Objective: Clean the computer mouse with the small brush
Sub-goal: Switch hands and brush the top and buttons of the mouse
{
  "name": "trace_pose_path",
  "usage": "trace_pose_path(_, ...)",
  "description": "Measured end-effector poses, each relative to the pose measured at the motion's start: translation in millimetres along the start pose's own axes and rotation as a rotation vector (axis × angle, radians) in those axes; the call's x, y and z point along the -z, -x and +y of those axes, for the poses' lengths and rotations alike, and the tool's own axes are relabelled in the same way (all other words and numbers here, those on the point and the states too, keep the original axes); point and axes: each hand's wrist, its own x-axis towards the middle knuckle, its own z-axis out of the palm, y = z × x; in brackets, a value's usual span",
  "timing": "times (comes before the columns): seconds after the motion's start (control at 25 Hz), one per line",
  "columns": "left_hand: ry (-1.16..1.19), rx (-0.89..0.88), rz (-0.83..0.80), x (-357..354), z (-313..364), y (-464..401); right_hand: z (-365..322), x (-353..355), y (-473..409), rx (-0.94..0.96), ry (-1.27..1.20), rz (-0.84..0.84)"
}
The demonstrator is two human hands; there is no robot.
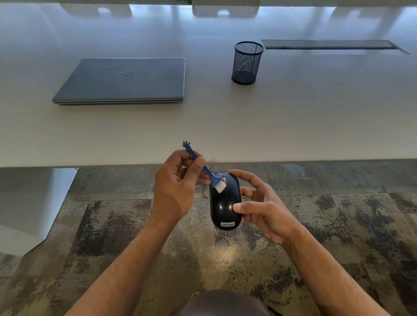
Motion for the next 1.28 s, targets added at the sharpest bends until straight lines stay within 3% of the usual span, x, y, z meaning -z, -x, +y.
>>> trace_pose_path(0.28,-0.128,0.068,0.073,-0.8,-6.0,-9.6,2.3,-2.7,6.5,0.001,0.012,-0.028)
trace_pose_path(0.44,-0.081,0.03,0.158,-0.6,-2.8,-6.0,2.3,-2.4,8.4,0.009,0.007,-0.035)
trace_pose_path(0.64,-0.012,-0.038,0.044,-1.8,0.5,3.5,3.6,-1.7,11.1,0.016,0.006,-0.053)
trace_pose_path(0.92,-0.073,0.014,0.141,9.8,-1.5,3.5,4.9,-1.1,16.9,0.015,-0.014,-0.038)
trace_pose_path(1.16,-0.004,-0.015,0.035,7.5,1.0,15.0,4.8,-2.4,17.5,0.013,0.004,-0.034)
trace_pose_path(1.28,-0.079,0.05,0.126,10.6,-3.1,11.8,5.9,-2.3,18.8,0.016,0.002,-0.04)
